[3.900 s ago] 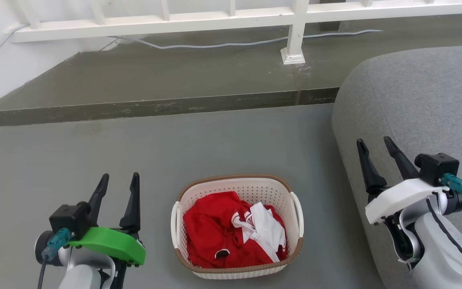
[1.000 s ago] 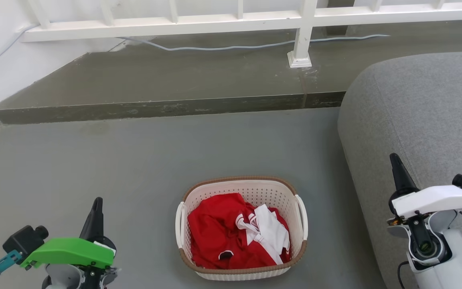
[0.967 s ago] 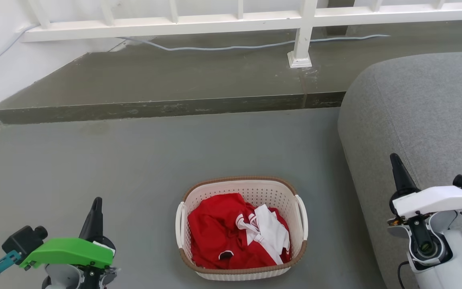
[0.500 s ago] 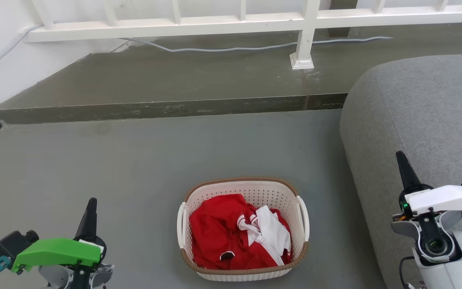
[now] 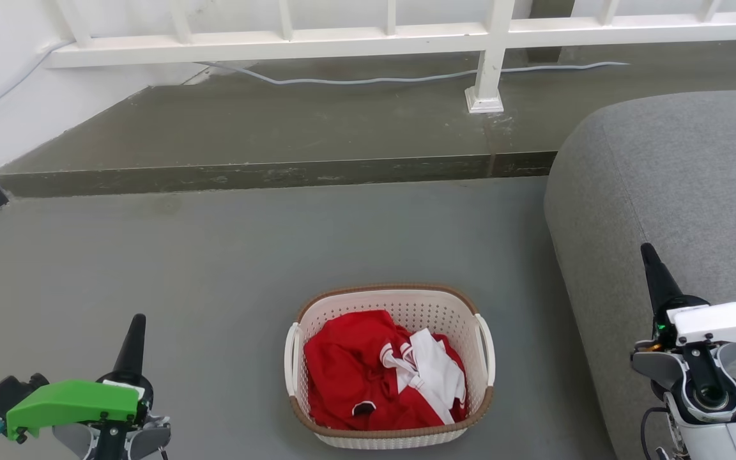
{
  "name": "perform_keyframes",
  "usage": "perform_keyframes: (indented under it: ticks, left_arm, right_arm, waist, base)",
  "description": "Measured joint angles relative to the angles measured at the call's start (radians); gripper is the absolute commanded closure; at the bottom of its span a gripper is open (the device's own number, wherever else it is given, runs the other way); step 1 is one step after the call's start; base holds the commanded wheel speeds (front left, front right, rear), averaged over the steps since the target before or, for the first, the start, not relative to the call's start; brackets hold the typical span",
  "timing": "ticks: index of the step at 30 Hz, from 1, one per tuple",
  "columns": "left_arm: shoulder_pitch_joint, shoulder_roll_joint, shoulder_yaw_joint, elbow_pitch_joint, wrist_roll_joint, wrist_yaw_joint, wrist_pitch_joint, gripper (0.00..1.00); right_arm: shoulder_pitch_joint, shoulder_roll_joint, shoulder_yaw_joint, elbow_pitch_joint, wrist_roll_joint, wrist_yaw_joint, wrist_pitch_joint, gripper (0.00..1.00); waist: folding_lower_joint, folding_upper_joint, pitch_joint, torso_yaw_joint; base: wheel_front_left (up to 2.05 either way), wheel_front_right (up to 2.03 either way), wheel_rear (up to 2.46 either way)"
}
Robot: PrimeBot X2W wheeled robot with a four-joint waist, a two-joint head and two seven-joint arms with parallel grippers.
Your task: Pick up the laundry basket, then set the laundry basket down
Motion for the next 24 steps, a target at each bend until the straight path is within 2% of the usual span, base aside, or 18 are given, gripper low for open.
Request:
perform_keyframes:
  ticks: [24]
  left_arm:
    - [-0.001,-0.002,0.061,-0.004,-0.272,-0.006,0.082,1.00]
  right_arm:
    - [0.017,0.032,-0.090,-0.036,0.270,0.018,0.077,1.00]
  waist:
    - [0.0000,0.0000,-0.008,0.012]
  base:
    - [0.00,0.00,0.00]
